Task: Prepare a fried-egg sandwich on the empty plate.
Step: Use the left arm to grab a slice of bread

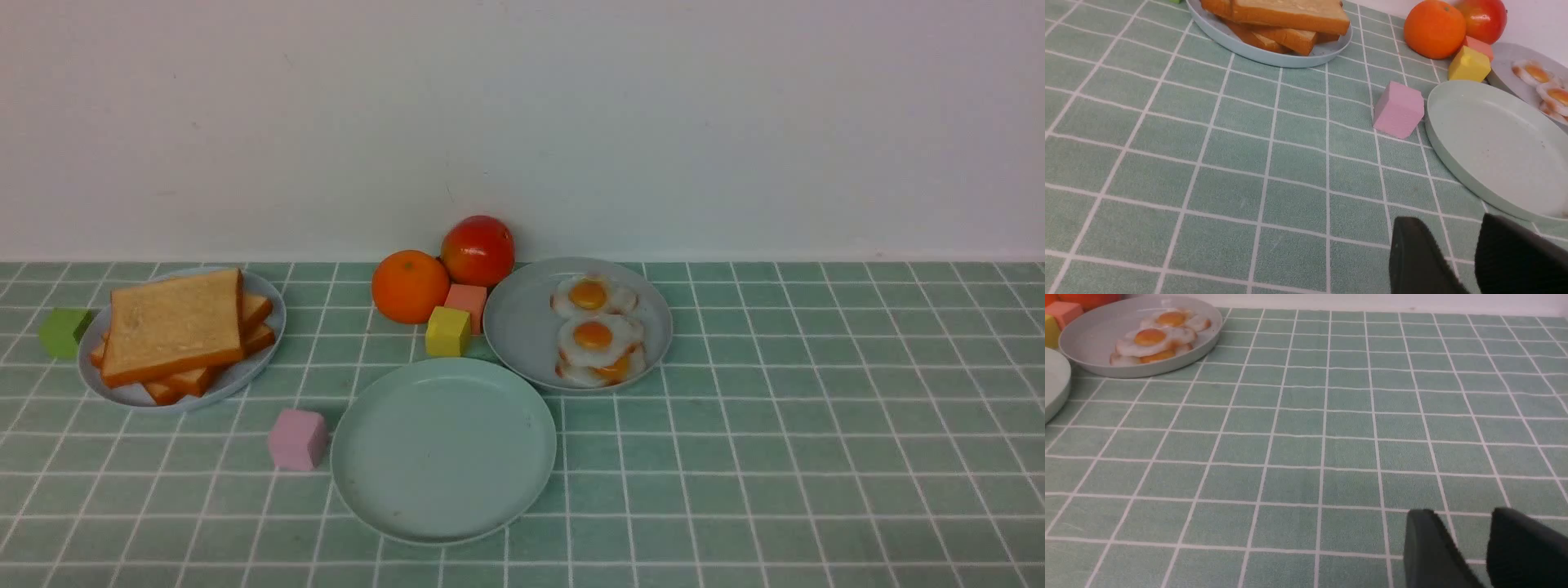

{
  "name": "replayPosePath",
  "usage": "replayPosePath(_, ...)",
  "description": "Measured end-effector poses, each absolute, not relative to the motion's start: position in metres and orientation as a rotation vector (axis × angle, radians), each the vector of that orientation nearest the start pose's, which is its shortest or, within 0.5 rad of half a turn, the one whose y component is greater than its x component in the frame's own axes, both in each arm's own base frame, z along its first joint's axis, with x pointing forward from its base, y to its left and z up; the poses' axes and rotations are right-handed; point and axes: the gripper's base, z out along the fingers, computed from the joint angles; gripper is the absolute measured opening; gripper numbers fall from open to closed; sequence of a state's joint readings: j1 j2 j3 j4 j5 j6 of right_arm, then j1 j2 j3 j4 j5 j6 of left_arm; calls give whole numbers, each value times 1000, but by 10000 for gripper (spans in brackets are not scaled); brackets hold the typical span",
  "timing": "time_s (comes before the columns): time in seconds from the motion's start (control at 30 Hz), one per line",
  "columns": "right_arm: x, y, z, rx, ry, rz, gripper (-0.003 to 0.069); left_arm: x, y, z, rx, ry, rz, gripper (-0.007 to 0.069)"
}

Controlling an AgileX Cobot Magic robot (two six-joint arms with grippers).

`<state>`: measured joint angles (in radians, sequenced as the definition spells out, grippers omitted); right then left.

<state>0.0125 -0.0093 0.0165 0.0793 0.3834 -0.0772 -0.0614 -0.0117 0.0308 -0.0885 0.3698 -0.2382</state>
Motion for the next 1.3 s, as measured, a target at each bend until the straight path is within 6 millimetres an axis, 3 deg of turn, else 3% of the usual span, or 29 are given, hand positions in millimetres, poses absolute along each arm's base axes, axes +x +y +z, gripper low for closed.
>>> replayPosePath(0.57,52,3,174,-36,1873,34,239,53,-6,174,-231,1831,-307,238)
replayPosePath(0.8,52,3,174,-36,1873,34,239,56,-8,192,-617,1563,-750,238)
replayPosePath(0.93,52,3,174,-36,1873,34,239,56,-7,199,-681,1477,-825,221)
replayPosePath(1.03,52,3,174,-36,1873,34,239,54,-9,210,-646,1489,-825,171)
replayPosePath(1.13,52,3,174,-36,1873,34,239,55,-13,245,-484,1604,-707,57)
replayPosePath(1.17,52,3,174,-36,1873,34,239,55,-13,245,-475,1605,-700,50)
replayPosePath(1.2,52,3,174,-36,1873,34,239,65,-18,263,-370,1752,-611,-14)
replayPosePath(1.3,52,3,174,-36,1873,34,239,80,-22,278,-244,1928,-527,-13)
